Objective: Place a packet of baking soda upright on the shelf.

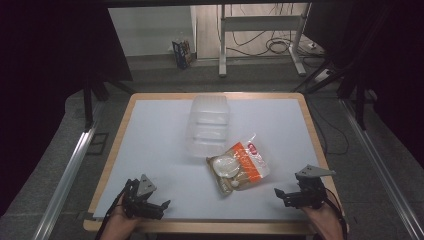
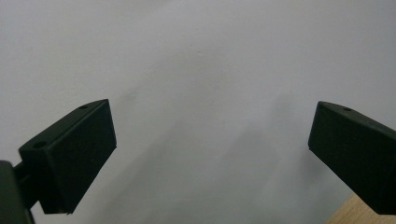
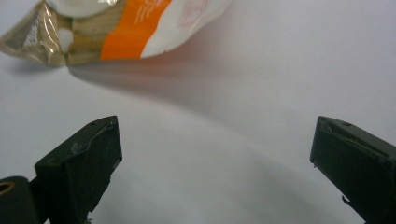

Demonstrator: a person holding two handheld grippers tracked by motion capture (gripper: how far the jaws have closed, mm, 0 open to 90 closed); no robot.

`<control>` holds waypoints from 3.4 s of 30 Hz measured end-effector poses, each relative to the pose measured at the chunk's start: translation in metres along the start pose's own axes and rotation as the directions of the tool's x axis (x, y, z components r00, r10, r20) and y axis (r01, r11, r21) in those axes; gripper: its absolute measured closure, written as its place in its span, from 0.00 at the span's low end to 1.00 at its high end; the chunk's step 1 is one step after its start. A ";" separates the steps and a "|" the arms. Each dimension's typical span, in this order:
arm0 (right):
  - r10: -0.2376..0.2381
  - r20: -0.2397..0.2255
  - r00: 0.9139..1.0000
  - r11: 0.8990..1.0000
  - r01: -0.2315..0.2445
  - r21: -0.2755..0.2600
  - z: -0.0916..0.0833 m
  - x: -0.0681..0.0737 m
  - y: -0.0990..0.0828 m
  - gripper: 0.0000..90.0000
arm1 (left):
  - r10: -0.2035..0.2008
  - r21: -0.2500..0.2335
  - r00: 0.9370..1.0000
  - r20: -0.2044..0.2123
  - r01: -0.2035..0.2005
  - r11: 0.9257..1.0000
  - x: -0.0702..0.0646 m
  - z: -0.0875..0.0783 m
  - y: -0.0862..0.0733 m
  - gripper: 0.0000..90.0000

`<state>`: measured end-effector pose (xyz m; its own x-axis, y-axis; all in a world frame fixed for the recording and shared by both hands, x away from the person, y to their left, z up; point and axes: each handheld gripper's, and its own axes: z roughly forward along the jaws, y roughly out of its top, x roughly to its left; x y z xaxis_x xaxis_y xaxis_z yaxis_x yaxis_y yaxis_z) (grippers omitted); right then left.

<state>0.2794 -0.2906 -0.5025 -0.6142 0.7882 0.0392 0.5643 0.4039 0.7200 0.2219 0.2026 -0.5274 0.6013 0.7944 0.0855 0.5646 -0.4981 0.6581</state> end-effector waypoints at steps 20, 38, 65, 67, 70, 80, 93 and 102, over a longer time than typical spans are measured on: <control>-0.013 -0.005 1.000 1.000 0.013 -0.009 -0.008 -0.008 -0.005 0.02 | 0.009 -0.003 1.000 -0.007 -0.009 1.000 -0.001 -0.001 -0.001 0.01; -0.084 -0.016 0.996 0.996 0.084 -0.025 -0.006 -0.003 0.004 0.00 | 0.023 0.001 1.000 -0.014 -0.023 1.000 -0.003 0.000 0.000 0.01; -0.056 -0.067 0.996 0.998 0.057 0.006 0.018 0.007 0.027 0.03 | 0.020 0.006 1.000 -0.019 -0.020 1.000 -0.003 0.001 0.000 0.01; -0.051 -0.071 0.996 0.999 0.052 0.010 0.020 0.008 0.028 0.03 | 0.020 0.007 1.000 -0.019 -0.020 1.000 -0.003 0.001 0.000 0.01; -0.049 -0.084 0.995 0.999 0.051 0.015 0.026 0.007 0.032 0.03 | 0.024 0.010 1.000 -0.020 -0.023 1.000 -0.003 0.001 0.000 0.01; -0.053 -0.101 0.993 0.997 0.058 0.050 0.033 0.007 0.043 0.11 | 0.020 0.010 1.000 -0.021 -0.020 1.000 -0.004 0.001 0.000 0.01; -0.026 -0.161 0.987 0.998 0.036 0.059 0.052 0.003 0.067 0.27 | 0.022 0.015 1.000 -0.021 -0.022 1.000 -0.004 0.002 0.000 0.01; -0.011 -0.220 0.975 0.997 0.028 0.072 0.071 0.001 0.079 0.35 | 0.023 0.015 1.000 -0.021 -0.022 1.000 -0.004 0.002 0.000 0.01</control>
<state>0.3625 -0.2245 -0.4949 -0.7271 0.6618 0.1827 0.5853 0.4583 0.6689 0.2208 0.1990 -0.5287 0.6019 0.7901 0.1161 0.5595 -0.5210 0.6446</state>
